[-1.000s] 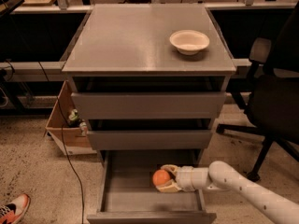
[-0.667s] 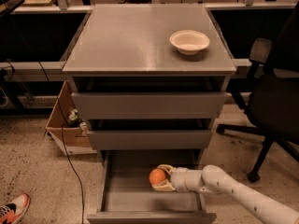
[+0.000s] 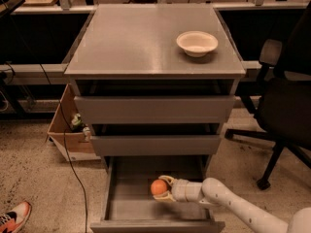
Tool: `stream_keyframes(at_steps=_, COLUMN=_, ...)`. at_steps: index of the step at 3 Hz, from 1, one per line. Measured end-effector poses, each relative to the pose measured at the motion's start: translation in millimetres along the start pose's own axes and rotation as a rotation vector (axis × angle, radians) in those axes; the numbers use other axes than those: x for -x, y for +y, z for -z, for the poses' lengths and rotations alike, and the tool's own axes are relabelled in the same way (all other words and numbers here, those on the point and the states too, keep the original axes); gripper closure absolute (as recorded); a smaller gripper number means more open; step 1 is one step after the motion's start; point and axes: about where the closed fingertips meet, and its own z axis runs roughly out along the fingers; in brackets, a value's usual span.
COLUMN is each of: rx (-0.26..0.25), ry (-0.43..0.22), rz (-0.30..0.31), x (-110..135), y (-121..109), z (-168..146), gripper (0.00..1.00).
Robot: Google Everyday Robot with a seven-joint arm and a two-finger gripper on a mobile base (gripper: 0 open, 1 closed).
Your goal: Place orange into bottom drawer
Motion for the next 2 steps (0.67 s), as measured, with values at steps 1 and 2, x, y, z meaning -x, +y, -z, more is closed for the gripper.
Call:
stream_keyframes(at_steps=1, rx=0.018, ry=0.016, rz=0.05, x=-13.1, y=0.5, z=-26.2, gripper=1.0)
stream_keyframes(at_steps=2, rx=0.042, ry=0.03, rz=0.073, x=-23.0, y=1.9, z=-47.0, gripper=1.0)
